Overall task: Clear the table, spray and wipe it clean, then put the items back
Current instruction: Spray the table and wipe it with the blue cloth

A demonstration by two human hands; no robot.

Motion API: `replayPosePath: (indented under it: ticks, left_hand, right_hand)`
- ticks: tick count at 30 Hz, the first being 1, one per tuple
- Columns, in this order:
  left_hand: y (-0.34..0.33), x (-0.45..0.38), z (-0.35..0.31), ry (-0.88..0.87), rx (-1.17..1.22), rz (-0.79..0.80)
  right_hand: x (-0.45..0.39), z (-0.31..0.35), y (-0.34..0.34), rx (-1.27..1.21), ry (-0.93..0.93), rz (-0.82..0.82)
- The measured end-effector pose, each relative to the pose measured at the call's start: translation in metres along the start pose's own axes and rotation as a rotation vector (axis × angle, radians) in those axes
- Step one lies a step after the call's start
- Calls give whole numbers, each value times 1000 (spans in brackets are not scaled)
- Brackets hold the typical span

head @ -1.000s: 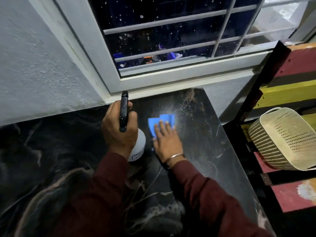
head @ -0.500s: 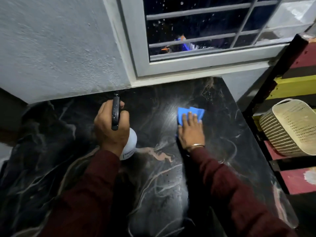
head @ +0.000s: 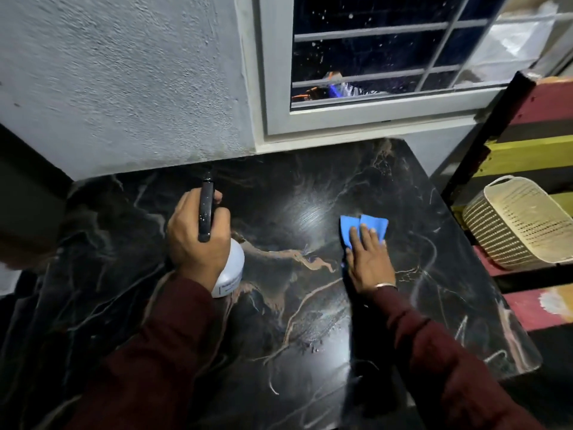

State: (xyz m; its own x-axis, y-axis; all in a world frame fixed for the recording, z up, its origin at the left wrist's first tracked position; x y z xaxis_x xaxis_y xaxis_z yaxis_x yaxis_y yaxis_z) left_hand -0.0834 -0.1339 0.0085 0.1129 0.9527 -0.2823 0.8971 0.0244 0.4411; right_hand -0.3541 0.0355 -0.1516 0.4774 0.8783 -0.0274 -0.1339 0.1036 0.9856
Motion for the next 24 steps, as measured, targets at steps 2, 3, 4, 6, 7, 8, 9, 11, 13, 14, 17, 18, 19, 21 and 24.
replayPosePath:
  ticks: [2, 3, 4, 6, 7, 8, 9, 11, 13, 14, 17, 18, 19, 21, 24]
  left_hand:
    - [0, 3, -1, 16, 1, 5]
    - [-1, 4, -3, 16, 4, 8]
    - [-4, 6, -6, 12, 11, 16]
    - [-9, 9, -14, -6, 16, 27]
    - [-12, 10, -17, -17, 14, 34]
    - [-14, 11, -20, -27, 12, 43]
    - [-17, 12, -23, -35, 12, 53]
    - [-24, 14, -28, -53, 26, 83]
    - [-33, 18, -36, -69, 46, 107]
    - [-39, 19, -40, -73, 48, 113]
    - [-57, 22, -51, -77, 56, 121]
    - [-64, 22, -55, -71, 62, 128]
    - [-75, 23, -59, -62, 67, 134]
    - [-93, 24, -68, -59, 64, 139]
    - [-125, 26, -82, -70, 29, 136]
  right_hand:
    - [9, 57, -6, 6, 45, -58]
    - [23, 96, -13, -13, 166, -65]
    - [43, 136, -21, -35, 306, -28]
    - [81, 189, -28, -53, 592, 64]
    - [87, 192, -28, -50, 692, 94]
    - [81, 182, -27, -26, 735, 110]
    - [66, 162, -24, 14, 703, 100]
    - [25, 98, -19, 54, 458, 92]
    - [0, 17, -11, 55, 151, 77]
    - [0, -12, -6, 22, 40, 69]
    - [24, -14, -3, -3, -38, -38]
    - [36, 10, -6, -3, 45, -53]
    - [48, 36, -12, -29, 169, -22]
    - [63, 79, -19, -84, 421, 76]
    - [24, 51, -21, -60, 461, 50]
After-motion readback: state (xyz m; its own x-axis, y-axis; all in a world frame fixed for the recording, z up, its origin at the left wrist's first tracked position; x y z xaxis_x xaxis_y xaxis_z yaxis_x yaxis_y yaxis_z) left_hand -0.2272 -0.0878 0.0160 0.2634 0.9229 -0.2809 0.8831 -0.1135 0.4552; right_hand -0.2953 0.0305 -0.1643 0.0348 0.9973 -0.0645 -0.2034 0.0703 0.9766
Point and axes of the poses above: each hand's wrist, its own x-axis away from the middle knuckle, its own y-axis out of the back of the hand, z = x × y, the point moved 6 cm from there along -x, towards the middle knuckle, and after that the axes turned 8 degrees about y, right-handed, at the moved point
